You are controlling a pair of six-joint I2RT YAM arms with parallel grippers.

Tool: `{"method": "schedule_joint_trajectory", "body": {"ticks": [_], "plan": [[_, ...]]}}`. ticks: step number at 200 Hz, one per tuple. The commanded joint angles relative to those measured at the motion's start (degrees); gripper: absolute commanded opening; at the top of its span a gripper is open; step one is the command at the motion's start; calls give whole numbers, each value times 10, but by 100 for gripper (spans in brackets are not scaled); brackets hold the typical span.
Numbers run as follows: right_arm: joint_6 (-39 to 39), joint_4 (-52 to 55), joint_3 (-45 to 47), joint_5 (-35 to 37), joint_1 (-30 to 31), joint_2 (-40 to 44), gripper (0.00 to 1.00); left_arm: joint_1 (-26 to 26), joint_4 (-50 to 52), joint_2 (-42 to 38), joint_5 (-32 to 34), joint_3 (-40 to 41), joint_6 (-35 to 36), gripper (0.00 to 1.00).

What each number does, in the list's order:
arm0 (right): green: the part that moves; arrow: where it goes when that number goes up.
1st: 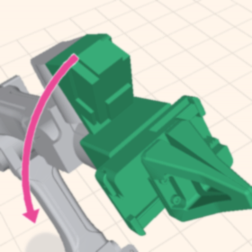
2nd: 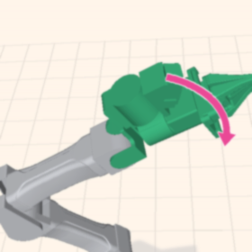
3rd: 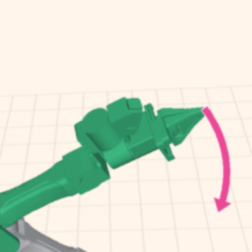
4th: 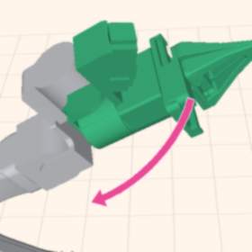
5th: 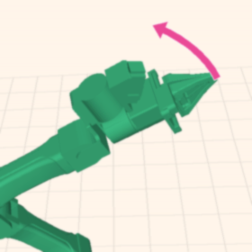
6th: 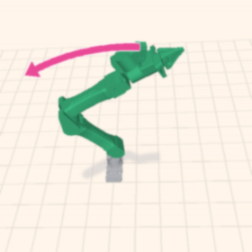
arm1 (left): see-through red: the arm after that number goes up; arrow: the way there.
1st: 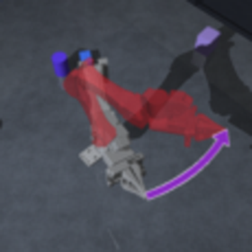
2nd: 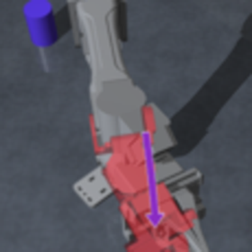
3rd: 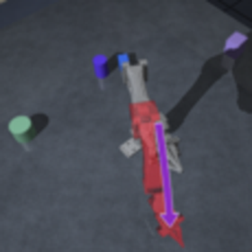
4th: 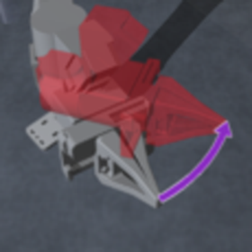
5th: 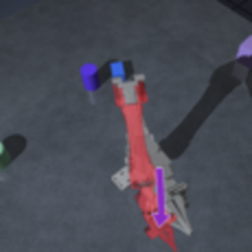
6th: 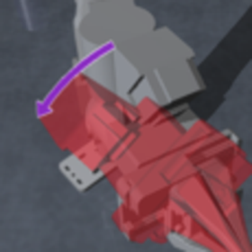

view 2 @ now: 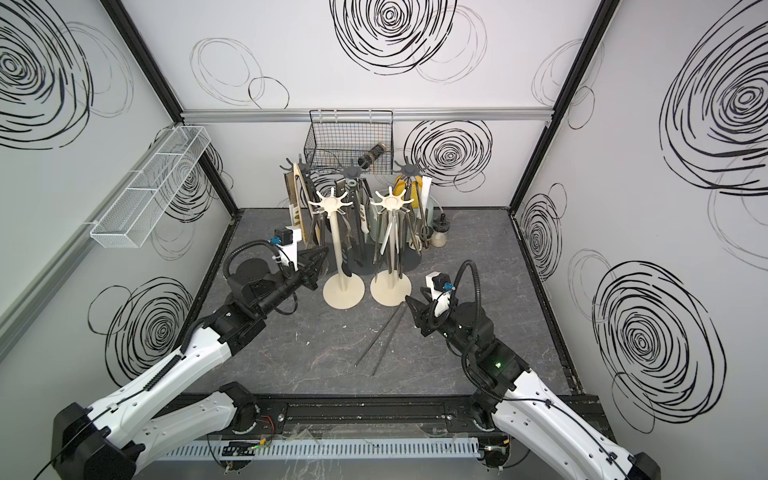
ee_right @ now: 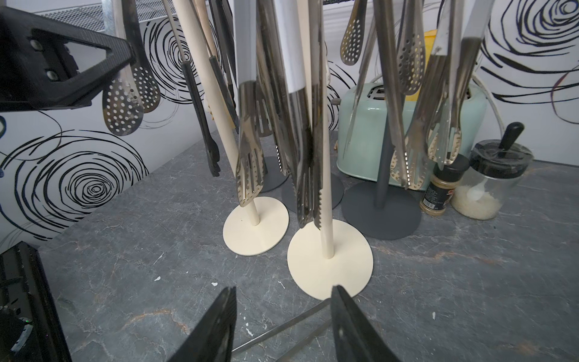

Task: Hang food tongs on kitchen utensil racks
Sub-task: Hang the food tongs on the rack.

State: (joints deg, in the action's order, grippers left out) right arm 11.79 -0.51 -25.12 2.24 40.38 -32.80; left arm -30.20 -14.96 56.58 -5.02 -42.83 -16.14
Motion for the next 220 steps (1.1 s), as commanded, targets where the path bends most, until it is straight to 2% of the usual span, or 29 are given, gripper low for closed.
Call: {"method": "schedule_joint_trajectory", "body": {"ticks": [1,29,117,160,193,220], "plan": [[3,-12,3,-2,-2,0,51,4,-23,2,-16,19,-9,11],[4,-12,3,-3,-2,-2,51,4,-29,7,-18,23,-11,15],[8,-5,0,-4,-2,-1,51,4,-26,3,-20,25,-12,15],[12,34,-22,-11,-2,-19,51,3,-17,-20,-10,48,-16,15],[50,90,-45,4,-1,-36,50,3,-16,-56,18,96,-43,16],[81,124,-62,9,3,-60,50,2,17,-93,86,129,-79,19]]}}
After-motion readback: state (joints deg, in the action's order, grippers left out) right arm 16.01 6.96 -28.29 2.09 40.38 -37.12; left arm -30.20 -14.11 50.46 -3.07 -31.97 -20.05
